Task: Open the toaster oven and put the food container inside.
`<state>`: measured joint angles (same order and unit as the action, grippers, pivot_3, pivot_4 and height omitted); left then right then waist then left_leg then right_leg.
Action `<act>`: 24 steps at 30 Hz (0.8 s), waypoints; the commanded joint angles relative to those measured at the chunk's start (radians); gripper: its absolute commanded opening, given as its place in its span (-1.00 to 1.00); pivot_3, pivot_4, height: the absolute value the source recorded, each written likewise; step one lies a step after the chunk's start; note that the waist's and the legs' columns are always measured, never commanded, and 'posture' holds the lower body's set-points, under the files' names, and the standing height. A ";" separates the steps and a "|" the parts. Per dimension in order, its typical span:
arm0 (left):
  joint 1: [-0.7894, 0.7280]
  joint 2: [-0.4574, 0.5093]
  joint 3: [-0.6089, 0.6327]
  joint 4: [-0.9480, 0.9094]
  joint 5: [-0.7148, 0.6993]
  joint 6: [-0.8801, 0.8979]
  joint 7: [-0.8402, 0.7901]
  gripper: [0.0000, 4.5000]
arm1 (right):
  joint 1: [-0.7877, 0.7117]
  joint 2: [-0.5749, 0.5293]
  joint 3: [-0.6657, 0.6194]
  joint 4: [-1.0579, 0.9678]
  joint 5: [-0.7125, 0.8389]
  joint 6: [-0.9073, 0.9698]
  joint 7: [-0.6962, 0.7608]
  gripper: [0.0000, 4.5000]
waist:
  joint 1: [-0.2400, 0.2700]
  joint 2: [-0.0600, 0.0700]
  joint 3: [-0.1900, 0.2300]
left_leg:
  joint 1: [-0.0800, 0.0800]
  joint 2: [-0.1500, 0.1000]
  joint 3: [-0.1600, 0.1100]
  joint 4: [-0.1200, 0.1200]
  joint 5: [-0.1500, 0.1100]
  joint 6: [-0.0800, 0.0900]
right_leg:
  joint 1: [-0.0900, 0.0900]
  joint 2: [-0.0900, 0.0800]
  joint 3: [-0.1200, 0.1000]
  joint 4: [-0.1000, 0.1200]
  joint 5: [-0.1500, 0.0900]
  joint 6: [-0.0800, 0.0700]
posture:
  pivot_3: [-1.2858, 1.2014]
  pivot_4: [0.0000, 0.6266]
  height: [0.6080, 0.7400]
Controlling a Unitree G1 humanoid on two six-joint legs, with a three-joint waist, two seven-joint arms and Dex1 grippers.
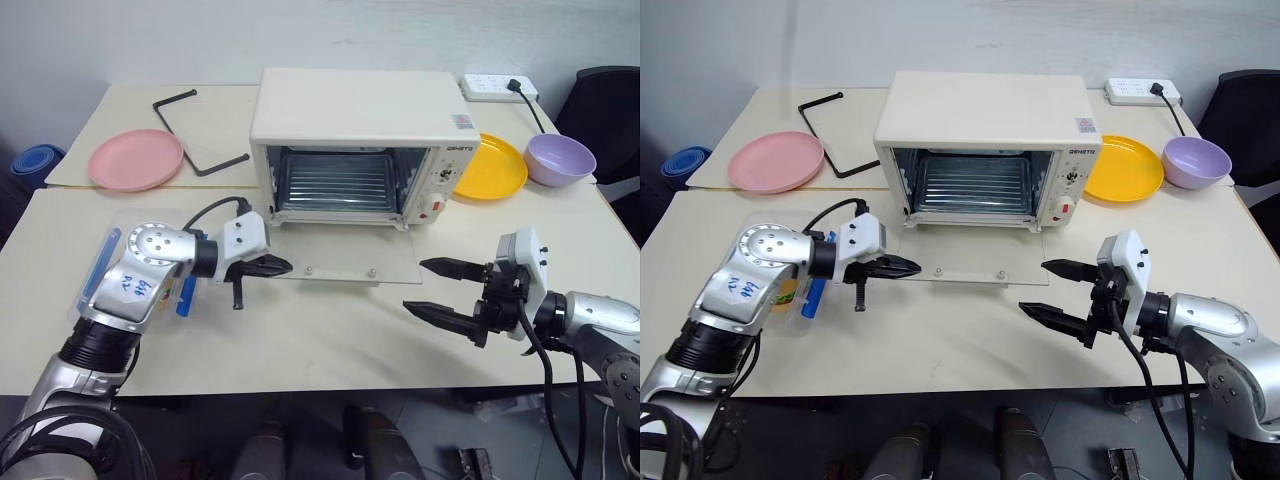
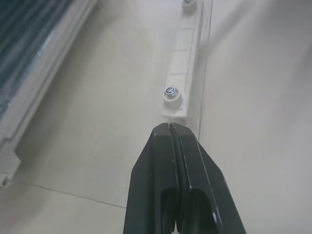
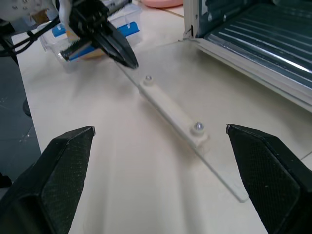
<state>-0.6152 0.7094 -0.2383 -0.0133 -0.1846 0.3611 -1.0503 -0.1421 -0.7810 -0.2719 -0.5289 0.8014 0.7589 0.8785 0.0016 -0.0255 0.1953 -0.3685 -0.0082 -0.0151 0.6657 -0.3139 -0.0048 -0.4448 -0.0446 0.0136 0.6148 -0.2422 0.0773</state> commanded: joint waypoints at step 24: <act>0.354 -0.073 1.084 -0.811 -0.415 1.060 0.402 0.16 | -0.304 0.017 0.240 0.199 -0.065 -0.092 0.189 1.00 | -0.005 0.000 0.000 | 0.001 0.003 -0.001 0.001 -0.001 -0.002 | -0.001 0.000 0.010 0.003 0.000 -0.001 | 0.03 -0.52 1.00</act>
<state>-0.2593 0.6606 0.7041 -0.7468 -0.5629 1.2978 -0.6860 -0.4194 -0.7689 -0.0386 -0.3426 0.7452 0.6973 1.0343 -0.0036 -0.0259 0.1955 -0.3676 -0.0054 -0.0156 0.6667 -0.3153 -0.0072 -0.4454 -0.0440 0.0234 0.6182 -0.2424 0.0767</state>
